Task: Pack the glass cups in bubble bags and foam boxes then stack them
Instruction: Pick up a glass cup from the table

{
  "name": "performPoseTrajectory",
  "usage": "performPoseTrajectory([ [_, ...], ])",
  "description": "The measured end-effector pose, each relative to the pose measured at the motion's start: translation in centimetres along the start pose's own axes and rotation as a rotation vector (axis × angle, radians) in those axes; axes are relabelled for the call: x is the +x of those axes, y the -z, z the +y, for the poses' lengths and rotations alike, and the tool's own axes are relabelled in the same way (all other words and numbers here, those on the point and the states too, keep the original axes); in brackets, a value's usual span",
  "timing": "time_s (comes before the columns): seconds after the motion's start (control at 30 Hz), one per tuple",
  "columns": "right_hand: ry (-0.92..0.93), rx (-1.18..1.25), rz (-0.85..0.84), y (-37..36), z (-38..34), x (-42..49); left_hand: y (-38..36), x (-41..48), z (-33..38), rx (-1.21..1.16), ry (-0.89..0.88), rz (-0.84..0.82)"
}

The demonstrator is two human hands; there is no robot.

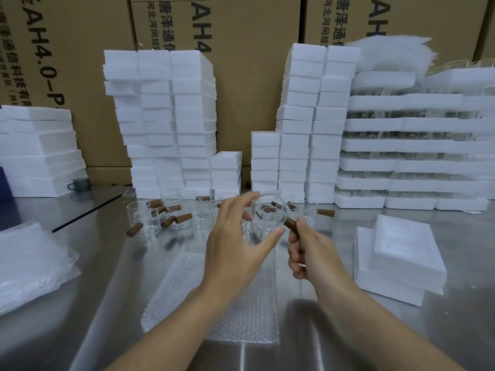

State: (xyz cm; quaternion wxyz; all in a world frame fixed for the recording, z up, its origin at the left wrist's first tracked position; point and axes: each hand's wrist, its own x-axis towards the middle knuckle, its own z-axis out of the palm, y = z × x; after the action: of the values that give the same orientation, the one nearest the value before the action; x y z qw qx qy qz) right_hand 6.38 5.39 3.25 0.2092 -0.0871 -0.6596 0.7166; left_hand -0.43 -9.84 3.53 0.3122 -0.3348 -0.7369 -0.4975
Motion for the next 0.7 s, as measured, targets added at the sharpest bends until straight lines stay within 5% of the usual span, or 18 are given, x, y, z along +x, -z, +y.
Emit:
performPoseTrajectory([
  [0.2, 0.098, -0.022, -0.016, -0.1, -0.1, -0.2, -0.2, 0.0, -0.3, -0.103, 0.109, 0.033],
  [0.47, 0.575, -0.414, 0.030, -0.4, -0.1, -1.2, -0.7, -0.4, -0.1, -0.221, 0.268, -0.085],
  [0.7, 0.660, -0.546, 0.084, -0.1, 1.0, -0.6, -0.5, 0.4, 1.1, -0.682, 0.688, -0.093],
])
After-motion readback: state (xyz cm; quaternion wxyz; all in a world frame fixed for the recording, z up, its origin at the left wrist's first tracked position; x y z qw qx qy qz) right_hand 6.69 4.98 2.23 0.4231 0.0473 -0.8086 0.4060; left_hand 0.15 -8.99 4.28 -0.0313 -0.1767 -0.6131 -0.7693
